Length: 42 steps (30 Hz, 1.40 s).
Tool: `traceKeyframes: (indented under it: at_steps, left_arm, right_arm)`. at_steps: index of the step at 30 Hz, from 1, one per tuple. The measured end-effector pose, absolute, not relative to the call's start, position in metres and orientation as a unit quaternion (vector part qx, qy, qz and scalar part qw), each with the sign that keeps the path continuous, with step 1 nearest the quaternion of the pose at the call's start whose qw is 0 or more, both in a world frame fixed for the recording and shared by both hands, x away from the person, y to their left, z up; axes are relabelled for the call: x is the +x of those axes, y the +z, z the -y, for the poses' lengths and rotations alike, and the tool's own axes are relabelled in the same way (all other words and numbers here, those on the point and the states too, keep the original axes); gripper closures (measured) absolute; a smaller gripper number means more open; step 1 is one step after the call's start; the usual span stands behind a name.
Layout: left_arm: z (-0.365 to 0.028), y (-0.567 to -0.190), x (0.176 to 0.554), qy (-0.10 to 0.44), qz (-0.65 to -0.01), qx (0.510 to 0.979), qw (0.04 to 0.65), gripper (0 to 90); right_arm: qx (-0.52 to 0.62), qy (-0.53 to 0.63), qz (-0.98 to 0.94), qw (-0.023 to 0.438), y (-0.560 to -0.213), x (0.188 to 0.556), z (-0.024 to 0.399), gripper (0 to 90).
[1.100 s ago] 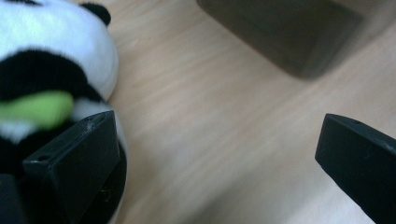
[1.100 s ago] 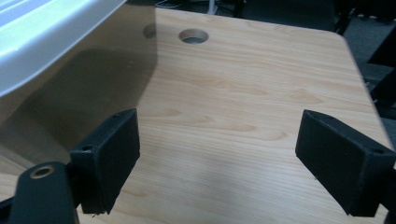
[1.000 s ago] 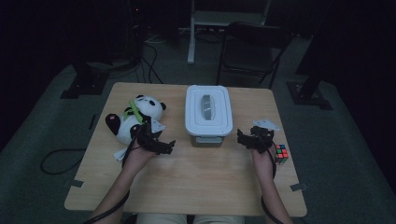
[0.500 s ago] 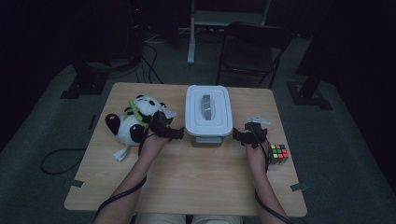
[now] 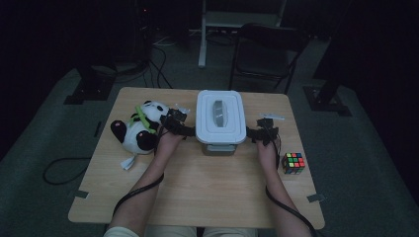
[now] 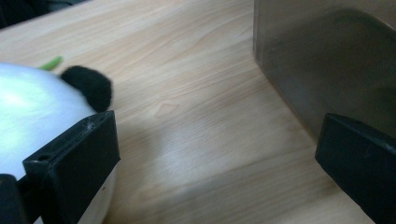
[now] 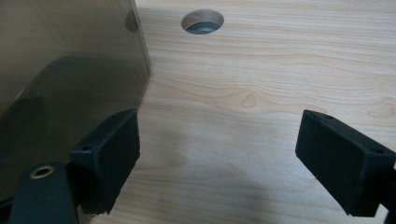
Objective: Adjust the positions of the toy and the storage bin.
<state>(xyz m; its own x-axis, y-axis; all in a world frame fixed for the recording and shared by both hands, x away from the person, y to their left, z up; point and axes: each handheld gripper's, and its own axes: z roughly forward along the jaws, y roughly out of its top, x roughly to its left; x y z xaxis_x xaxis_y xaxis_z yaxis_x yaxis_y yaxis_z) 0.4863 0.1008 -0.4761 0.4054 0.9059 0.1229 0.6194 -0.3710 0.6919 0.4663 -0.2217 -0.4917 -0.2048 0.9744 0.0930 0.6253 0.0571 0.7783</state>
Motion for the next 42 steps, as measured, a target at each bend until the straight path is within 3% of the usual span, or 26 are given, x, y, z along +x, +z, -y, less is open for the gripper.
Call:
traceKeyframes:
  at_steps: [7,12,17,42]
  left_arm:
    - [-0.095,-0.476,0.493,0.25,-0.472,0.797,0.283,0.5]
    - [-0.094,-0.476,0.494,0.245,-0.472,0.798,0.283,1.0]
    - [-0.091,-0.474,0.488,0.246,-0.457,0.807,0.281,4.0]
    - [-0.098,-0.468,0.429,0.246,-0.412,0.833,0.275,4.0]
  right_arm:
    - [0.57,0.372,-0.697,0.224,-0.496,0.472,0.219,13.4]
    - [0.554,0.394,-0.708,0.192,-0.497,0.472,0.218,19.6]
    - [0.543,0.393,-0.717,0.193,-0.495,0.468,0.219,20.8]
    - [0.52,0.395,-0.734,0.189,-0.492,0.391,0.213,22.7]
